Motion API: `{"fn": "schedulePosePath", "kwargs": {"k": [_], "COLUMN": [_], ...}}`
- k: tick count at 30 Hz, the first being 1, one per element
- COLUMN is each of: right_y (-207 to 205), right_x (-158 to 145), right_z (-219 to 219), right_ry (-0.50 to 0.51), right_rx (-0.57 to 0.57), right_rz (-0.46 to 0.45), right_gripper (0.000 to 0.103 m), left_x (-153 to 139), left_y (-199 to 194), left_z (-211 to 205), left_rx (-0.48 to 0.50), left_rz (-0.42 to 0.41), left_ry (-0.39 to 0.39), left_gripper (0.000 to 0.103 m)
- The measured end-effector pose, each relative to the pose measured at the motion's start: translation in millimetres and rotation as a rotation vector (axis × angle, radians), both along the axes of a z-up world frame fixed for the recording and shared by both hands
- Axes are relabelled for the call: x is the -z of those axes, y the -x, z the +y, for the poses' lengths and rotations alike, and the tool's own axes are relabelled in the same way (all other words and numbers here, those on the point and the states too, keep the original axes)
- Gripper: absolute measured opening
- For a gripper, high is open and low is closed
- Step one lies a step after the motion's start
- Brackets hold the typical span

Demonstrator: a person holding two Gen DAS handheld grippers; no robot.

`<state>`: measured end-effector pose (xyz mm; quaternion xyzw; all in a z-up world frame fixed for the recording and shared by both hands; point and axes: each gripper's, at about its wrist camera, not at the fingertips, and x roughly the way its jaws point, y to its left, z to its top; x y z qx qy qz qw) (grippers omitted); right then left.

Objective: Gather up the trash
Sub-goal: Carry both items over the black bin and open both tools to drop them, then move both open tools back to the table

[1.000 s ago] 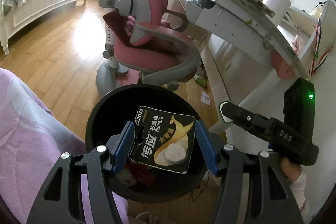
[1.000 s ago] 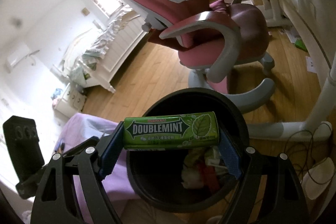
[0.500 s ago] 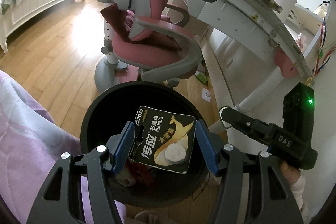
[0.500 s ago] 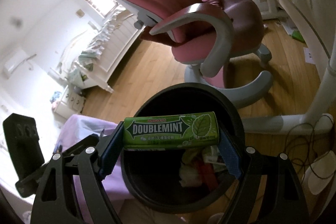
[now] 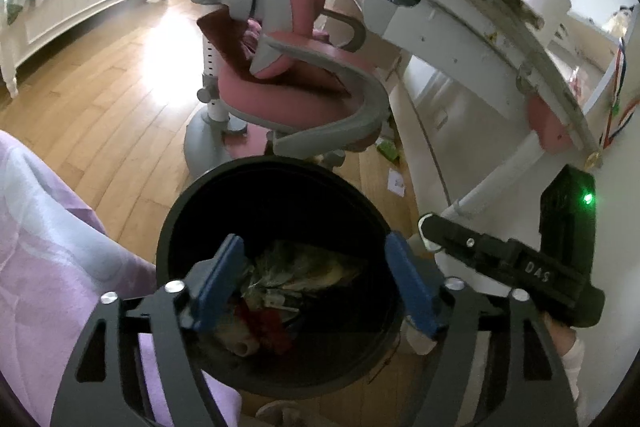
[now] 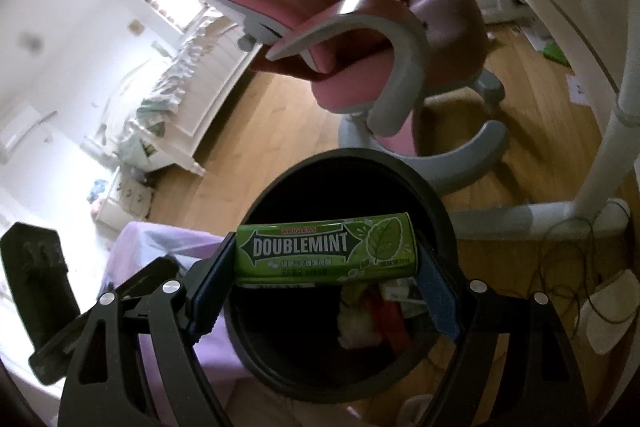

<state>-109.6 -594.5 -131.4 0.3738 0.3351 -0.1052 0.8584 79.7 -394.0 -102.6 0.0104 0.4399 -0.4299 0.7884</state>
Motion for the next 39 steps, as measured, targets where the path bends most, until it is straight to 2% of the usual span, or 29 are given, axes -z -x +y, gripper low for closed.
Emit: {"fn": "schedulePosePath", "kwargs": {"k": [1, 2, 6, 11, 12, 14, 19, 23, 25, 27, 30, 33, 35, 36, 37, 39], "right_y": [0, 0, -2, -11, -14, -19, -39, -57, -66, -74, -89, -101, -109, -113, -116, -126], "right_x": [-1, -1, -5, -14, -16, -19, -25, -29, -32, -36, -44, -55, -64, -68, -73, -83], "right_z": [1, 1, 8, 23, 28, 37, 74, 111, 134, 153, 188, 226, 252, 265, 278, 307], "right_ry": [0.002, 0.007, 0.025, 0.106, 0.122, 0.123, 0.152, 0.179, 0.197, 0.211, 0.232, 0.252, 0.271, 0.279, 0.288, 0.310], "right_rx": [0.000, 0.000, -0.010, -0.019, -0.024, -0.046, -0.138, -0.224, -0.276, -0.325, -0.410, -0.485, -0.537, -0.562, -0.584, -0.637], "right_rz": [0.001, 0.002, 0.001, -0.003, -0.001, -0.006, -0.003, -0.004, -0.006, -0.010, -0.017, -0.033, -0.045, -0.053, -0.061, -0.076], "right_gripper": [0.082, 0.082, 0.083, 0.091, 0.096, 0.096, 0.096, 0.096, 0.096, 0.096, 0.087, 0.084, 0.081, 0.081, 0.080, 0.074], "left_x": [-1, -3, -10, -25, -30, -37, -51, -54, -52, -50, -40, -30, -24, -22, -21, -16], "left_y": [0, 0, 1, 2, 1, 1, -5, -18, -30, -38, -62, -81, -97, -105, -112, -124], "left_z": [3, 6, 19, 57, 70, 96, 175, 252, 299, 328, 372, 391, 394, 396, 397, 398], "left_rx": [-0.005, -0.012, -0.029, -0.083, -0.107, -0.156, -0.318, -0.500, -0.628, -0.707, -0.818, -0.846, -0.825, -0.812, -0.805, -0.784], "left_rz": [0.000, 0.000, 0.001, -0.015, -0.023, -0.044, -0.124, -0.177, -0.207, -0.224, -0.218, -0.197, -0.164, -0.140, -0.129, -0.099], "left_ry": [0.012, 0.025, 0.044, 0.095, 0.109, 0.128, 0.138, 0.091, 0.022, -0.029, -0.136, -0.173, -0.193, -0.185, -0.194, -0.230], "left_gripper": [0.084, 0.085, 0.085, 0.085, 0.085, 0.090, 0.091, 0.091, 0.091, 0.091, 0.091, 0.090, 0.087, 0.083, 0.073, 0.063]}}
